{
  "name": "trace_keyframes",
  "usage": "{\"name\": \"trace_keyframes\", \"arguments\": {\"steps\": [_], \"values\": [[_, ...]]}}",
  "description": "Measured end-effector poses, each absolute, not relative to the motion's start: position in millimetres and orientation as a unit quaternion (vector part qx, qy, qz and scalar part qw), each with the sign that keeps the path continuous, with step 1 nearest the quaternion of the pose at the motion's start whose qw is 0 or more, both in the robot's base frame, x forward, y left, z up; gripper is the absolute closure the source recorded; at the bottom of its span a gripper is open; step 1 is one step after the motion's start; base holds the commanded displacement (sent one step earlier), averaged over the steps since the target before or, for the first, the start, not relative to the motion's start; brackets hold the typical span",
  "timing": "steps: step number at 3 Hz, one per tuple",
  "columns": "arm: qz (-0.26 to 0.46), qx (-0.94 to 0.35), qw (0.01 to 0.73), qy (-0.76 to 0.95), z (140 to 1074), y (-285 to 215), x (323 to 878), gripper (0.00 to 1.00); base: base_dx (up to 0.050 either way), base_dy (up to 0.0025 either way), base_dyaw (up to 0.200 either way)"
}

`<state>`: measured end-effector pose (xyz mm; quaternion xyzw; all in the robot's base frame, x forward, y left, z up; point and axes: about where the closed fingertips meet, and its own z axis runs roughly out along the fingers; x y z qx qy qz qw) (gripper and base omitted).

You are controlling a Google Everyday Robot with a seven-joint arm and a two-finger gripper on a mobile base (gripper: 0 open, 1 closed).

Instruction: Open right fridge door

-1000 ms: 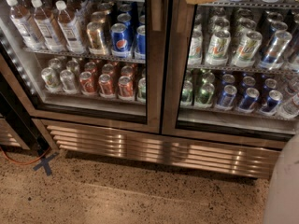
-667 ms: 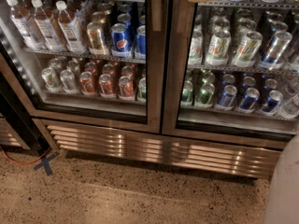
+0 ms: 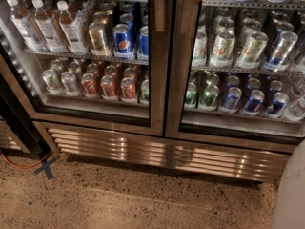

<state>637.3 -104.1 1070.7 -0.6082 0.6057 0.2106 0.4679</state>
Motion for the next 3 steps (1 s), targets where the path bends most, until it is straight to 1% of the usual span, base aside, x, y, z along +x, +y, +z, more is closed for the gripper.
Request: {"name": "trace_keyframes", "arguments": {"steps": [3], "values": [[0.207,-0.604,0.478,0.603,1075.0,-108.4,636.8,1.00,0.000,0.00000,0.000]]}}
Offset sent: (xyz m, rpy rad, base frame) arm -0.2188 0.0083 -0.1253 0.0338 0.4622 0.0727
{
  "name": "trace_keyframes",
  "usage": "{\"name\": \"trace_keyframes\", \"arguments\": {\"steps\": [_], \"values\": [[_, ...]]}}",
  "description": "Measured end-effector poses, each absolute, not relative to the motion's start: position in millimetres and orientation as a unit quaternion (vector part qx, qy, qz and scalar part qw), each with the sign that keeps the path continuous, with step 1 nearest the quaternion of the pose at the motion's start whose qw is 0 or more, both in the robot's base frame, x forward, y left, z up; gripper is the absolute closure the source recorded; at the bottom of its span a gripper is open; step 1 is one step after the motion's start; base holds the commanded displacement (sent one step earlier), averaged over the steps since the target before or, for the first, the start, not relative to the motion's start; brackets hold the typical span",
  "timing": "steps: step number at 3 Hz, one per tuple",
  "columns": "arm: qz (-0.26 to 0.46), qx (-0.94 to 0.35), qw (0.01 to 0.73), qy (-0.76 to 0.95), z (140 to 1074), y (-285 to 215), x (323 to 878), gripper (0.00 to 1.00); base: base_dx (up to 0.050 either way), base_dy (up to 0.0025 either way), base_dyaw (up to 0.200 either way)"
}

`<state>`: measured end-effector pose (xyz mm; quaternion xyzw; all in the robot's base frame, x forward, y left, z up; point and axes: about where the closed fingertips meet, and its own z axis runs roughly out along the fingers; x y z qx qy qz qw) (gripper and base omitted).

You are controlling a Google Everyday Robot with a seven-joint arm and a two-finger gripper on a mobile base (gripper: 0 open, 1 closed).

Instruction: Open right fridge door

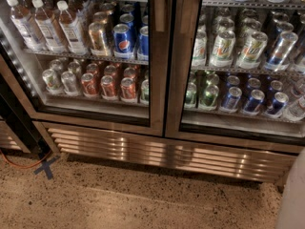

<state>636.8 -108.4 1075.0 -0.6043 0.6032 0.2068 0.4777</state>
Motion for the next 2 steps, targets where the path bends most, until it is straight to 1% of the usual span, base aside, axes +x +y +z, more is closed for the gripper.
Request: {"name": "trace_keyframes", "arguments": {"steps": [1,2], "values": [[0.214,-0.613,0.462,0.605,1062.5,-103.1,637.8,1.00,0.000,0.00000,0.000],[0.214,-0.613,0.462,0.605,1063.6,-103.7,639.2,1.00,0.000,0.00000,0.000]]}}
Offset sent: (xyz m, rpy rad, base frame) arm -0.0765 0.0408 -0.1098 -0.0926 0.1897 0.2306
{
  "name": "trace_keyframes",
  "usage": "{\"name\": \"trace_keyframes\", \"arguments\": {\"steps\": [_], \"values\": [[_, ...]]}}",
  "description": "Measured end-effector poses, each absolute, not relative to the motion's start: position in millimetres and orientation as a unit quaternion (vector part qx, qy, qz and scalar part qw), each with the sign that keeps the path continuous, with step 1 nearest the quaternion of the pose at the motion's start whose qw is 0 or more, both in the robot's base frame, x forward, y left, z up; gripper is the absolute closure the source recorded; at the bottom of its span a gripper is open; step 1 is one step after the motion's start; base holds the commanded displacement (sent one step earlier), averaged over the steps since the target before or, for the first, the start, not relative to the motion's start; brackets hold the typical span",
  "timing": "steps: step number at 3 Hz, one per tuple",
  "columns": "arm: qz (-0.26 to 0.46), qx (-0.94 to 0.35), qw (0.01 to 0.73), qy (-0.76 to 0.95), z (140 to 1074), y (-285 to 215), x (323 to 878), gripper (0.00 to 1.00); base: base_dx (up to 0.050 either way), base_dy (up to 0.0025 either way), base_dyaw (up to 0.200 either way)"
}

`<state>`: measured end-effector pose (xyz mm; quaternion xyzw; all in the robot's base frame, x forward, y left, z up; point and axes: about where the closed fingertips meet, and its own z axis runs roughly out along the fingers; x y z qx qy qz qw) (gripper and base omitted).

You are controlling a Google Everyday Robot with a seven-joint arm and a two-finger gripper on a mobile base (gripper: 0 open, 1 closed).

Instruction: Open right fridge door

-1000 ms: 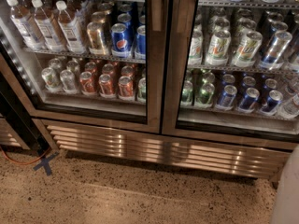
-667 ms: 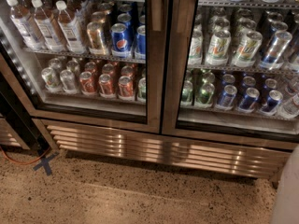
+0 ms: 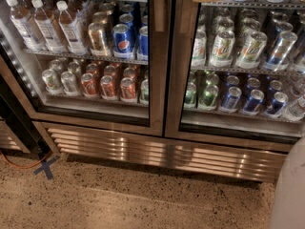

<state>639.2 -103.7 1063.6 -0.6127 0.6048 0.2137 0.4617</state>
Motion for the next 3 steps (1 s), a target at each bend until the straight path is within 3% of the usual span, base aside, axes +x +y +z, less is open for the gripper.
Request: {"name": "trace_keyframes", "arguments": {"steps": [3], "values": [[0.223,-0.623,0.455,0.595,1065.4,-109.3,635.4,1.00,0.000,0.00000,0.000]]}}
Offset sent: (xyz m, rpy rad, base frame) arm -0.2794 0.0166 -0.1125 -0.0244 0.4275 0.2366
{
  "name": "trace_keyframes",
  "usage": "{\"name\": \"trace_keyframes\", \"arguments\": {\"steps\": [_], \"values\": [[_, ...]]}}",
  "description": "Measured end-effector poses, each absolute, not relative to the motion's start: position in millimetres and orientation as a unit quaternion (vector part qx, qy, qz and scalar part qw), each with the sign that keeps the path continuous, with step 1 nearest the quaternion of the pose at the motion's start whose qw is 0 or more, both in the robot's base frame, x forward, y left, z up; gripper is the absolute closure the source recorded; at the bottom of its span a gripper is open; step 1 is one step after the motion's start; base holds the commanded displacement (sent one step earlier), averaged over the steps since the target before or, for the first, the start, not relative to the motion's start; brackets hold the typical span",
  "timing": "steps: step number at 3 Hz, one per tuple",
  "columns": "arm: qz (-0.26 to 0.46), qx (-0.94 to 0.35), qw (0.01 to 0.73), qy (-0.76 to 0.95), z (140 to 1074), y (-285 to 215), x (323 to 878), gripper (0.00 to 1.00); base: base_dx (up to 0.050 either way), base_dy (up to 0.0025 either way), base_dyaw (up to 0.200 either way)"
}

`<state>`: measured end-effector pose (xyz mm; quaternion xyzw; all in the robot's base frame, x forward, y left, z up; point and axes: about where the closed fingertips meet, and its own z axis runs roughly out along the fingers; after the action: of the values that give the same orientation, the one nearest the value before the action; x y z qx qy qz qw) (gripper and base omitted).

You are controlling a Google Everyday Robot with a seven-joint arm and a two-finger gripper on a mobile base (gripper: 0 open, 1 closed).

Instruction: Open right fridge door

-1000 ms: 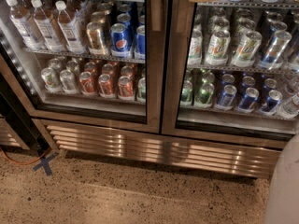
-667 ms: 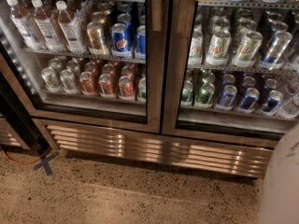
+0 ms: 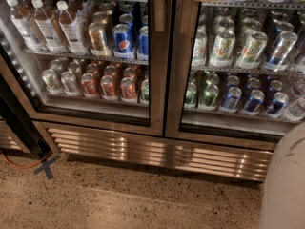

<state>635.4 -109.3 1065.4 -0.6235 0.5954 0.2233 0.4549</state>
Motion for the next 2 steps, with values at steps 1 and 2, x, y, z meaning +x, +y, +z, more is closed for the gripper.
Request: {"name": "trace_keyframes", "arguments": {"steps": [1,2], "values": [[0.223,-0.623,0.455,0.595,1065.3,-109.3,635.4,1.00,0.000,0.00000,0.000],[0.234,-0.621,0.449,0.598,1060.9,-103.6,640.3,1.00,0.000,0.00000,0.000]]}}
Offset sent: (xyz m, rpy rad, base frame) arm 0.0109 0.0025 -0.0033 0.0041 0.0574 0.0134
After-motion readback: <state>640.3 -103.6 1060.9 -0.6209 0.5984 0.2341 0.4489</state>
